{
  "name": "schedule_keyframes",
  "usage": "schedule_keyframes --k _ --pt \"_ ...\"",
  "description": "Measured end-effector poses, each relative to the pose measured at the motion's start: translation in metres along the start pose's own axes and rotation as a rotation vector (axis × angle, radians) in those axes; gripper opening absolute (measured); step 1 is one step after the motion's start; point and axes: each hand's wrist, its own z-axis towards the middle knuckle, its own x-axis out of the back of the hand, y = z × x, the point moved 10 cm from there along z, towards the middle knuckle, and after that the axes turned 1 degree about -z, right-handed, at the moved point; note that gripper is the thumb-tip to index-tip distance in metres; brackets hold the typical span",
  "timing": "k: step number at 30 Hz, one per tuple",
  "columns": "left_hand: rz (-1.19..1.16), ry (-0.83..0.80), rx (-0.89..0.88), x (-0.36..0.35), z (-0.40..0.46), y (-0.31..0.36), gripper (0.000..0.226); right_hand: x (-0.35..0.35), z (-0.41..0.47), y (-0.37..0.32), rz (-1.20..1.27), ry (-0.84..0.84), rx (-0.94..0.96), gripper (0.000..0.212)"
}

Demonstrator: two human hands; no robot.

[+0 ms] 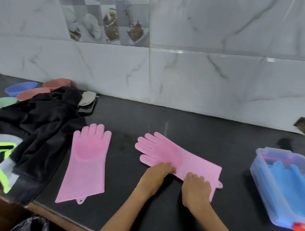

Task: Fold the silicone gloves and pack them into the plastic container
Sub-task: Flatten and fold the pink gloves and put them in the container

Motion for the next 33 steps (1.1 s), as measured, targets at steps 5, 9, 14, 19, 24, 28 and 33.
schedule_keyframes --k 5,9,14,19,24,28,33 --pt "0.096 0.104 -0.089 -0.001 0.003 0.013 0.033 -0.017 -0.018 0.032 0.169 -0.180 -0.003 0.029" --pt "-0.040 0.398 0.279 0.024 -0.023 -0.006 0.026 0.023 0.017 0.060 0.403 0.201 -0.051 0.020" --pt "-0.183 0.383 0.714 0.020 -0.040 -0.027 0.027 0.026 0.057 0.074 0.647 0.307 -0.067 0.025" --pt "-0.237 0.332 0.739 0.014 -0.011 -0.027 0.026 0.025 0.065 0.061 0.553 0.307 -0.019 0.020" --pt "-0.241 0.396 0.607 0.016 0.010 -0.017 0.011 0.015 0.053 0.083 0.558 0.391 -0.043 0.029" --pt "-0.251 0.370 0.448 0.008 0.033 0.000 0.013 0.006 0.035 0.114 0.591 0.455 -0.126 0.037" --pt "-0.280 0.292 0.269 -0.008 0.056 0.028 0.010 -0.010 0.019 0.149 0.648 0.457 -0.243 0.033"
